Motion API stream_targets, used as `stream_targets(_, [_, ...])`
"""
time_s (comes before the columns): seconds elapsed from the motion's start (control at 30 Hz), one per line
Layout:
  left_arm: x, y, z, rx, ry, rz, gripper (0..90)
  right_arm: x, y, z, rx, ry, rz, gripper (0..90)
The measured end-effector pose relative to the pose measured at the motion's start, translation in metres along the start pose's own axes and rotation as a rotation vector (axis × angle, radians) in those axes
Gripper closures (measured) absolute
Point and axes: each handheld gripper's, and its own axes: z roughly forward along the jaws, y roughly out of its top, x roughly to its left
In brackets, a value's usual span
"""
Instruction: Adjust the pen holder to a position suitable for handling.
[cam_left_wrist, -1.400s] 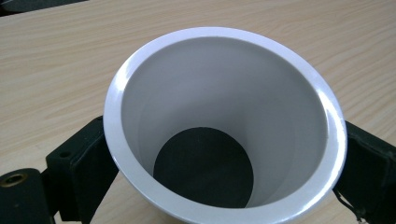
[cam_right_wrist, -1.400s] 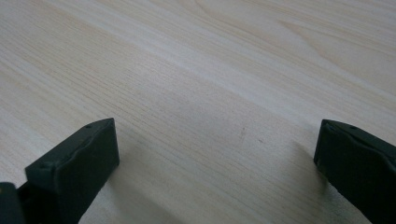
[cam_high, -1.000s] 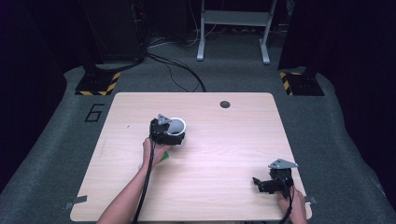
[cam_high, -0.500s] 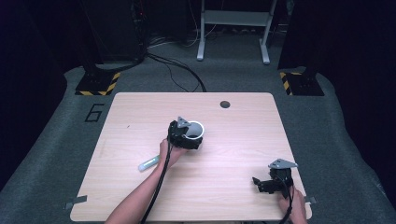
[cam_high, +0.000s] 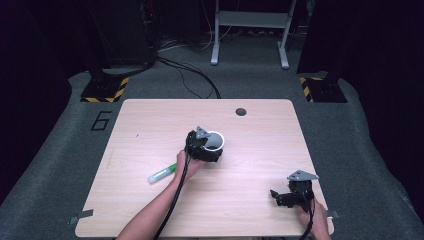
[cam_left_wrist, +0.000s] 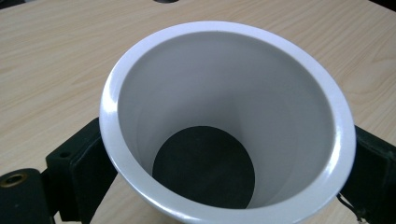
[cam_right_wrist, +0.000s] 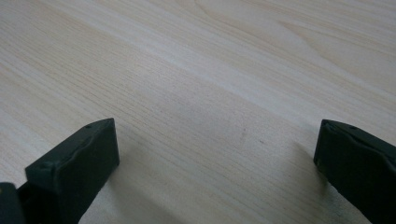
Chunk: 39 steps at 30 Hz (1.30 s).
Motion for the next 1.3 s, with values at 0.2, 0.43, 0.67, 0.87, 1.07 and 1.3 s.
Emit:
stream_targets(0.2, [-0.009,0.001,0.005,0.005,-0.005,0.016,5.9,0.0,0.0,0.0,-0.001,0.0,-0.003,0.0])
stream_targets(0.43, [-0.009,0.001,0.001,0.012,-0.015,0.025,4.6,0.0,0.0,0.0,-0.001,0.0,-0.004,0.0])
stream_targets(0.67, [-0.004,-0.01,-0.018,0.063,-0.041,0.023,0.0,0.0,0.0,0.0,-0.001,0.0,-0.004,0.0])
stream_targets(0.87, [0.0,-0.022,-0.044,0.071,-0.06,0.039,0.0,0.0,0.0,0.0,-0.001,0.0,-0.004,0.0])
stream_targets(1.07, [0.008,-0.03,-0.067,0.059,-0.045,0.057,0.0,0.0,0.0,0.0,-0.001,0.001,-0.003,0.0])
stream_targets(1.3, [0.027,-0.036,-0.099,0.051,-0.033,0.051,0.0,0.0,0.0,0.0,0.0,0.001,-0.002,0.0])
